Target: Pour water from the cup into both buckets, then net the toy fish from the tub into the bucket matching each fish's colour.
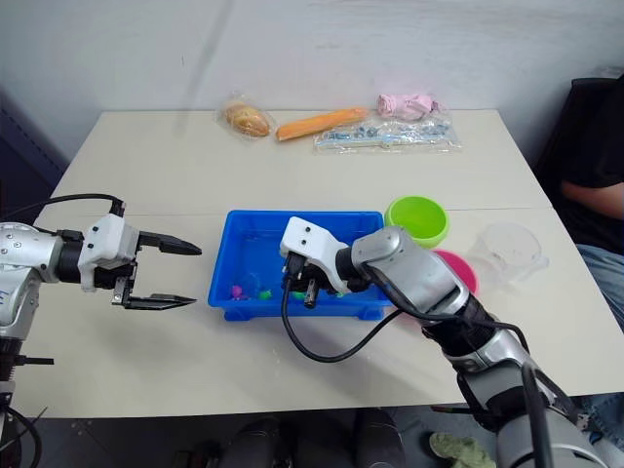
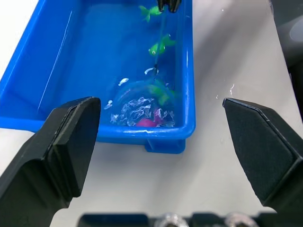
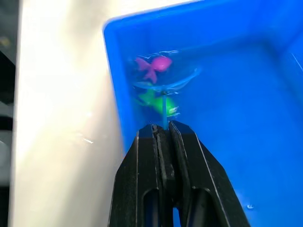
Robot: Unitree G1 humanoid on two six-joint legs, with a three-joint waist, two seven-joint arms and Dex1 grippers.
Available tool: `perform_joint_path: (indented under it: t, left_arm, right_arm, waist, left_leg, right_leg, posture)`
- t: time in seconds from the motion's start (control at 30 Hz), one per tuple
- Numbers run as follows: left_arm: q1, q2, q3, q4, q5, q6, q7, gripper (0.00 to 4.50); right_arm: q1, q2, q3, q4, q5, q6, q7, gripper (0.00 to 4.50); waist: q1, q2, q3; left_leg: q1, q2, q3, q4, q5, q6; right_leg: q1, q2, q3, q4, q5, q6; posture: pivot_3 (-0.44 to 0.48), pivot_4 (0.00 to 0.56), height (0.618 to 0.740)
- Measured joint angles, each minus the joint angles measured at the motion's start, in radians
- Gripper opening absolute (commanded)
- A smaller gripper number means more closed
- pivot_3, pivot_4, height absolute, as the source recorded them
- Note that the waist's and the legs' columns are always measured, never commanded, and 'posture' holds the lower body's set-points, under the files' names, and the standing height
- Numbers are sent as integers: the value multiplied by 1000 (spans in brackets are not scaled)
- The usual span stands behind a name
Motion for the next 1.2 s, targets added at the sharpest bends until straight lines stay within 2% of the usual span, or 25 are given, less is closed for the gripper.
perform_joint_path:
  t: [0.87,1.07,1.2]
  left_arm:
    - [24,-1,18,34,-22,-2,-3,4452]
    - [32,-41,17,29,-28,-1,14,4452]
    - [51,-108,32,-14,-85,51,68,4452]
  right_arm:
    - [139,-83,-215,-56,154,63,-28,0]
    - [203,-158,-295,-125,187,41,-22,0]
    - [346,-204,-426,-259,223,-13,-38,0]
  waist:
    - [4,0,0]
    - [7,0,0]
    - [9,-1,0]
  left_leg:
    - [0,0,0,0,0,0]
    - [0,0,-1,0,0,0]
    - [0,0,-1,0,0,0]
  right_leg:
    - [0,0,0,0,0,0]
    - [0,-1,0,0,0,0]
    - [1,-1,0,-1,0,0]
  posture:
    - [0,150,740]
    - [0,150,740]
    - [0,150,740]
